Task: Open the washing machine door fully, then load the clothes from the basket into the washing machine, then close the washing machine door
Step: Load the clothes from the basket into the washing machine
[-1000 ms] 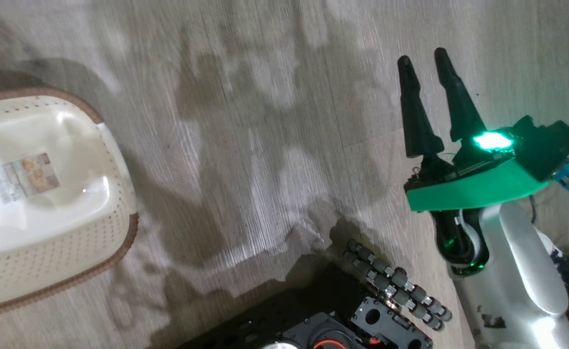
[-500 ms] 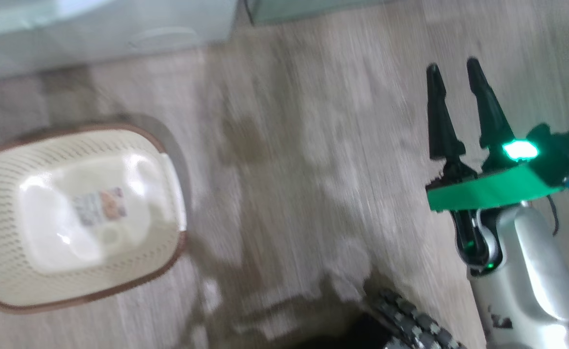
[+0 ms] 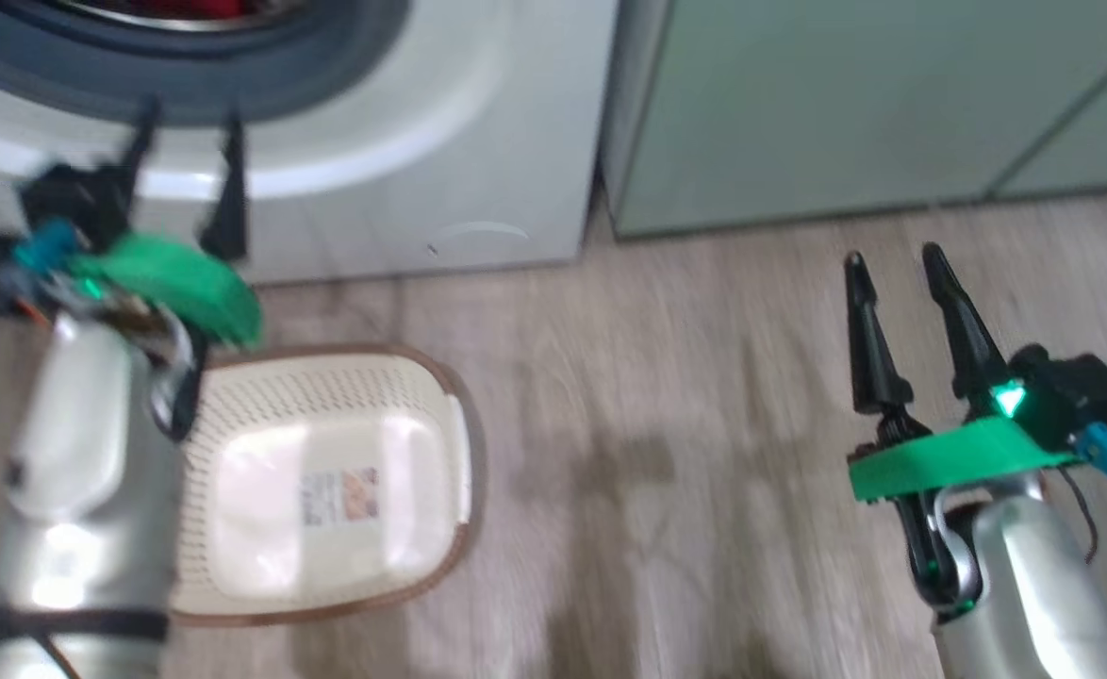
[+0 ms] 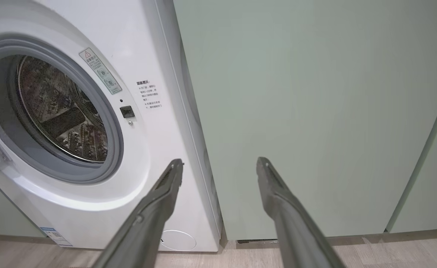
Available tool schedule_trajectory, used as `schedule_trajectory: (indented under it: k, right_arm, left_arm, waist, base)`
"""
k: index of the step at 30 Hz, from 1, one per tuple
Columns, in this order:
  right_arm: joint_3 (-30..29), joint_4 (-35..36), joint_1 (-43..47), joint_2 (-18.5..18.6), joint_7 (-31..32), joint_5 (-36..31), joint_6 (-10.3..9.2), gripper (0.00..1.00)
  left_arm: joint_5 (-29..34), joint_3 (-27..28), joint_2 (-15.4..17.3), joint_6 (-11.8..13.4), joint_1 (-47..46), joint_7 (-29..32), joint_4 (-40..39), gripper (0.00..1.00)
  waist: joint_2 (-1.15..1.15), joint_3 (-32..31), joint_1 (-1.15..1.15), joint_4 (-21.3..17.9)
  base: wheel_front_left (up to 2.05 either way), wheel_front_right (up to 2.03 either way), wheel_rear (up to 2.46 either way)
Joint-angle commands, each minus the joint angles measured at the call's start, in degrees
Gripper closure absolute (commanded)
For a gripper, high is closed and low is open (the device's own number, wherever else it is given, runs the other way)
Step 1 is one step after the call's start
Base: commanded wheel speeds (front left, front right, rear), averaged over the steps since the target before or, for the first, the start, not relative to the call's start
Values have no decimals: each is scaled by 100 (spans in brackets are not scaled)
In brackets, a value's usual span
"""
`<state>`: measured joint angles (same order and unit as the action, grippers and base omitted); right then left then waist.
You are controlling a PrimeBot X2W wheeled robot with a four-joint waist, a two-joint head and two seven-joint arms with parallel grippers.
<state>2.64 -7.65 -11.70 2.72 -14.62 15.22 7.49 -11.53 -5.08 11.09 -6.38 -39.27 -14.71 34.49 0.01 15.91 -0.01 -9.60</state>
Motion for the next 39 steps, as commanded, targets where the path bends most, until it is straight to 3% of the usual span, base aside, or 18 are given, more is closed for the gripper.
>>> schedule_trajectory:
  k: [1, 11, 22, 30, 39]
  right_arm:
    - [35, 139, 105, 16, -38, -48, 0, 0]
    - [39, 48, 574, 16, -38, -72, 0, 0]
    - [101, 48, 843, 16, -38, -78, 0, 0]
    - [141, 48, 968, 16, -38, 21, 0, 0]
    - [137, 62, 918, 16, -38, 166, 0, 0]
  left_arm:
    - [19, 205, 21, -13, 190, -29, -303, 0]
    - [313, 344, -462, 12, 1934, -29, -1430, 0]
    - [349, 582, -786, 276, 3217, -29, -2528, 0]
    - [342, 352, -819, 548, 3593, -29, -2915, 0]
    - [301, 161, -820, 636, 3631, -29, -2882, 0]
  waist:
    - [-1, -646, 1, 492]
    - [-1, -1420, 1, 696]
    - [-1, -1657, 1, 669]
    - [-1, -1709, 1, 672]
    - [-1, -1686, 1, 685]
  base:
    - [0, 0, 0]
    - [0, 0, 0]
    - [0, 0, 0]
    - [0, 0, 0]
    - [0, 0, 0]
